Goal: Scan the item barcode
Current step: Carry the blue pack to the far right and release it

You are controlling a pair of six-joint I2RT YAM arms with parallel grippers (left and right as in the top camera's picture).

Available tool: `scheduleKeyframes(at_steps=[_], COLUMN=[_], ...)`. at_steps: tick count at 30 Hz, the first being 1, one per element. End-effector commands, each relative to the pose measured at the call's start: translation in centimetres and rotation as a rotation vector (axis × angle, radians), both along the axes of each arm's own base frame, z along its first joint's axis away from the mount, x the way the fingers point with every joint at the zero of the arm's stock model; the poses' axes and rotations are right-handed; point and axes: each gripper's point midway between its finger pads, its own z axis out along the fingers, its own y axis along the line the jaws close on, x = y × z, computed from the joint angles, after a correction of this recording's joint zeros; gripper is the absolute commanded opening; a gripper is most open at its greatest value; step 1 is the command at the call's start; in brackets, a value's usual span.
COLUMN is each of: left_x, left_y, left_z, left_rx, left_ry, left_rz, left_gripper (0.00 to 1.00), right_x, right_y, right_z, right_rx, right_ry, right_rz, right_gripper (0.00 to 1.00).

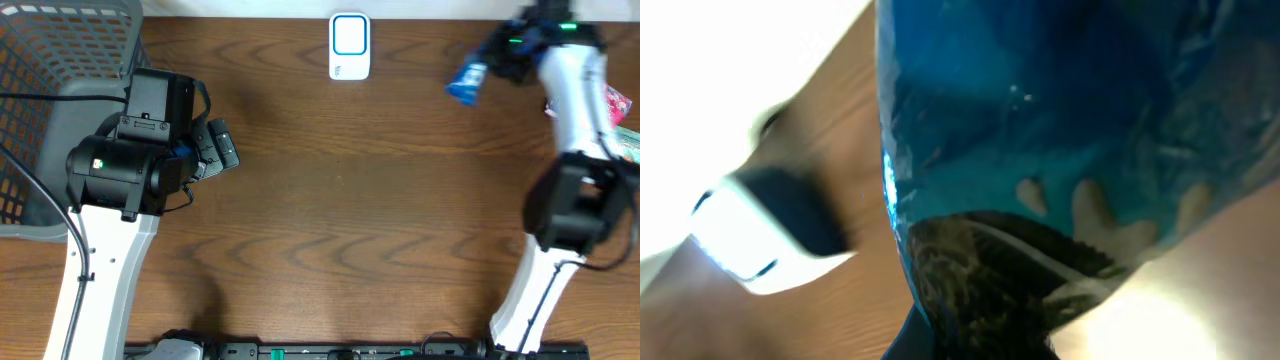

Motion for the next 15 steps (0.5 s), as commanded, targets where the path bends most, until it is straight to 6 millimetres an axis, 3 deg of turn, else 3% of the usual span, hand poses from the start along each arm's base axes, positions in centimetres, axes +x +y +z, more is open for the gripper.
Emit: scheduleKeyframes(at_steps=[1,4,7,15], left_x=[-0.1,-0.1,-0.1,-0.1], left_y=[0.4,0.4,0.4,0.4], left_z=[0.4,0.4,0.4,0.4], left_rx=[0.016,0.016,0.016,0.016], left_ry=[-0.013,-0.013,-0.013,-0.013], left_rz=[0.006,0.006,0.006,0.006], left_gripper=[0.98,0.98,0.98,0.98], right_x=[-2.6,-6.2,-9.0,-11.8], right_y=[-7.3,-12.5,-16.5,-21.6], right_z=[3.8,2.7,1.8,1.4], right_rx=[-0.198,-0.239,-0.281,-0.315], right_ry=[-0.008,0.111,0.190,0.216], right_rz=[-0.094,-0.203,-0.268,-0.287], right_gripper=[0.01,0.01,0.01,0.01])
